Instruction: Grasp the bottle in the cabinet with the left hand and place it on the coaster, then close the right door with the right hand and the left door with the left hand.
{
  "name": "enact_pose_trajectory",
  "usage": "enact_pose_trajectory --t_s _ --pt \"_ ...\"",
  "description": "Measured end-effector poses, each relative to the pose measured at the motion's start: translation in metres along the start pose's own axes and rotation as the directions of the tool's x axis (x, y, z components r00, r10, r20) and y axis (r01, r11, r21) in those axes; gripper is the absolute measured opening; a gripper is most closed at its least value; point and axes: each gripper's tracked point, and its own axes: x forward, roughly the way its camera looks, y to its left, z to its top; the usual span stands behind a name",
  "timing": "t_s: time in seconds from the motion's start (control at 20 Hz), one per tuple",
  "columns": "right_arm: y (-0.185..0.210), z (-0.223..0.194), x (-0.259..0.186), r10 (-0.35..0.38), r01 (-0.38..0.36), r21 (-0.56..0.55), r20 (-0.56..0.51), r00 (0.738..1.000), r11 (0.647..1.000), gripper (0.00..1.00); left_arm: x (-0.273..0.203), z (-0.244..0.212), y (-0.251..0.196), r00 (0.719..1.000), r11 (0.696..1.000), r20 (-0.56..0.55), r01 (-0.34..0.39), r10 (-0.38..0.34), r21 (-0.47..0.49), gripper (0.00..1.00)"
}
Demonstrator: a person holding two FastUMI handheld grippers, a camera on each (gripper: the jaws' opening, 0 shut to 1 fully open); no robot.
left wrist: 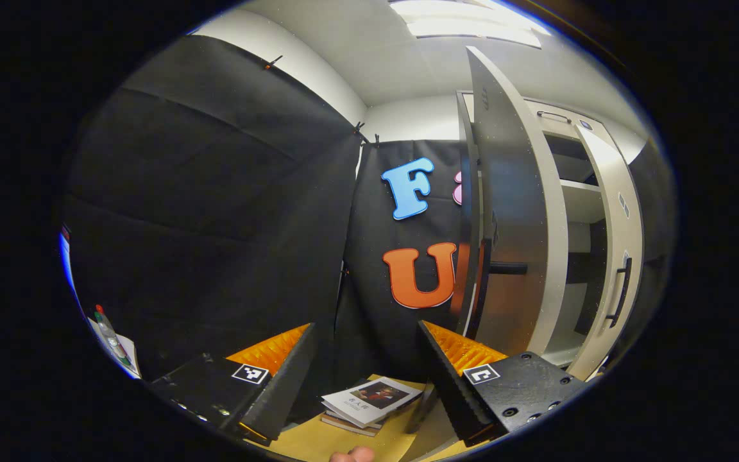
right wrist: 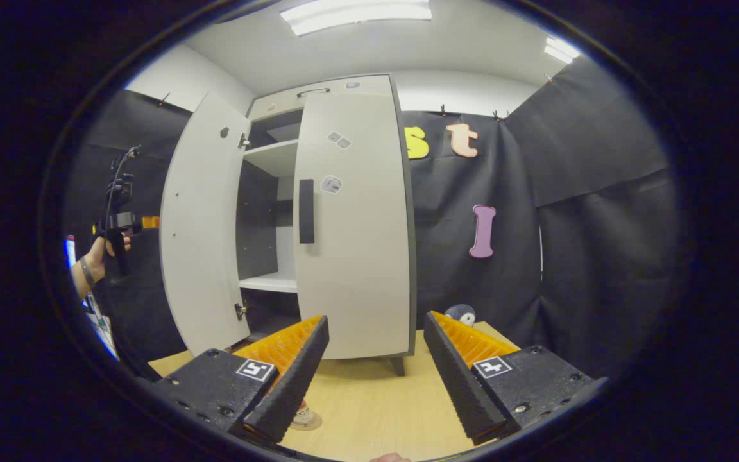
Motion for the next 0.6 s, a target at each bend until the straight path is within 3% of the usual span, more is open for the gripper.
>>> enact_pose_trajectory --t_s 0.2,0.45,0.55,0.6 --pt "0.007 -0.002 0.001 0.023 -0.023 -0.002 -0.011 1.000 1.000 0.98 0.000 -0.005 -0.010 0.998 0.994 -0.030 0.054 -0.057 -0.091 0.94" --pt "0.000 0.001 -0.005 0.008 -0.008 -0.018 -0.006 1.000 1.000 0.98 -0.014 -0.002 -0.042 0.996 0.996 -0.011 0.090 -0.091 -0.016 0.94" --pt "-0.004 0.001 -0.007 -0.003 0.003 -0.008 -0.006 1.000 1.000 0.98 -0.017 -0.004 -0.058 0.991 0.991 -0.013 0.133 -0.133 -0.005 0.94" --pt "-0.005 0.003 -0.008 -0.008 0.008 -0.003 -0.004 1.000 1.000 0.98 -0.018 -0.004 -0.071 0.987 0.987 -0.011 0.162 -0.162 -0.001 0.99"
